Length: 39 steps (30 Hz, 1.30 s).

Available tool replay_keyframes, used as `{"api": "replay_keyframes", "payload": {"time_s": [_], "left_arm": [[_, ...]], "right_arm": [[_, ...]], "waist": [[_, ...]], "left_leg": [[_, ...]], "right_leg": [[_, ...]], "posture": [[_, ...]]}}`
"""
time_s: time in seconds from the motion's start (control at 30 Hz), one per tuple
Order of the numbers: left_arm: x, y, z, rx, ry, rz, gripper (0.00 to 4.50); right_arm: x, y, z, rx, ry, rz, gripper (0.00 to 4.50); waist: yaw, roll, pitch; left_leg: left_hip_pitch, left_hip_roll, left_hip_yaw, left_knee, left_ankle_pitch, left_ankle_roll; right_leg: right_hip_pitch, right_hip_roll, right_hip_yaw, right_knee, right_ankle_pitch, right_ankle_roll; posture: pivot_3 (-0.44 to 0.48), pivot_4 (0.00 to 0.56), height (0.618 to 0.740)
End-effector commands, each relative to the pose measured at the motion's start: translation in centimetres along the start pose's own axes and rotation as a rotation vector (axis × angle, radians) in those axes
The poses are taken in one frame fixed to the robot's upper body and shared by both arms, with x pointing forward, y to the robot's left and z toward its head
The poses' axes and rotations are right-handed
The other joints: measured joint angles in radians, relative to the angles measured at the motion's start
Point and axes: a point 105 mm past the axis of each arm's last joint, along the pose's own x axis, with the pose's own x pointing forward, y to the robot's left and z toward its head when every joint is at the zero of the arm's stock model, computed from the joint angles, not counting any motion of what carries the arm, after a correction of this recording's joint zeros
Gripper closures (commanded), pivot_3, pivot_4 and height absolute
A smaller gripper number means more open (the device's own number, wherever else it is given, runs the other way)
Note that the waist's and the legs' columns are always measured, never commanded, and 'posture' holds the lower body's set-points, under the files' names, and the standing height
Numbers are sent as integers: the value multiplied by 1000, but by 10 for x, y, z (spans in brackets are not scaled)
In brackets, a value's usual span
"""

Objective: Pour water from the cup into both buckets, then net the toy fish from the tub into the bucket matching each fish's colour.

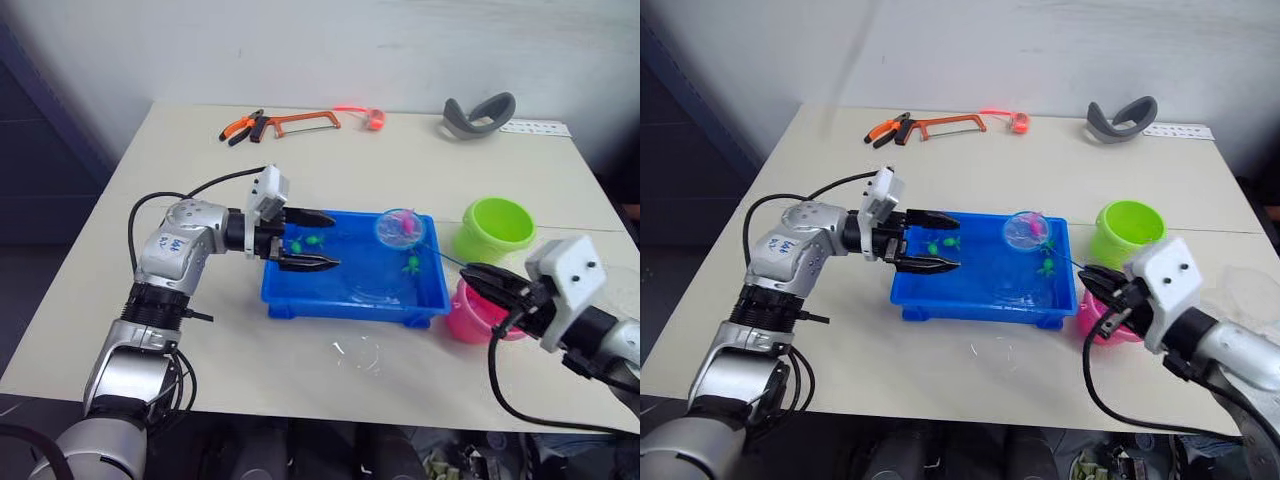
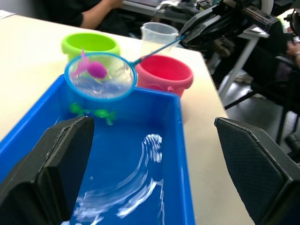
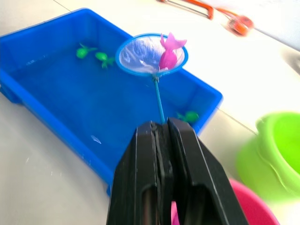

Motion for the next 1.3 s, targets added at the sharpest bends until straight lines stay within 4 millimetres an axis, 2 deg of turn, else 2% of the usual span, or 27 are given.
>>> {"api": "replay_keyframes", "payload": {"time_s": [0.03,0.33,0.47,0.67,0.77,0.87,1.0,1.2,1.3], "left_arm": [[16,-3,13,51,-26,-95,24],[41,-10,17,88,-51,-222,24],[45,-10,18,102,-53,-242,24],[44,-9,16,109,-45,-247,24],[42,-7,17,111,-43,-241,24],[40,-5,16,114,-38,-229,24],[37,-3,17,117,-39,-213,24],[34,-1,18,120,-42,-188,24],[33,-1,17,119,-42,-181,24]], "right_arm": [[-36,-3,14,-73,-31,-123,4500],[-96,-15,2,-142,100,-294,4500],[-113,-11,-12,-315,248,-297,4500],[-120,-13,-18,-736,401,-272,4500],[-120,-15,-20,-907,424,-258,4500],[-117,-20,-23,-1161,468,-179,4500],[-115,-31,-28,-1398,506,-104,4500],[-113,-43,-19,-1526,477,-117,4500],[-115,-50,-17,-1485,475,-147,4500]], "waist": [[-2,0,0],[-4,1,0],[-3,1,0],[-7,2,-1],[-4,2,-1],[-5,2,-1],[-5,2,-1],[-5,2,-1],[-5,2,-1]], "left_leg": [[0,0,0,0,0,0],[1,1,1,1,-1,2],[2,0,0,-1,-2,4],[2,0,1,-1,-2,4],[2,0,0,-2,-2,4],[2,0,0,-2,0,-1],[2,-1,1,-1,0,-1],[2,0,0,-1,1,-2],[2,0,0,-1,1,-2]], "right_leg": [[0,0,0,0,0,0],[1,1,2,0,0,0],[0,2,2,0,0,0],[0,2,3,-1,0,0],[0,2,3,-1,0,0],[0,2,3,-2,0,0],[0,2,3,-2,0,0],[0,2,3,-2,0,0],[0,2,3,-2,0,0]], "posture": [[0,150,740],[0,150,740],[0,150,740],[0,150,740],[0,150,740],[0,150,740],[0,150,740],[0,150,740],[0,150,740]]}}
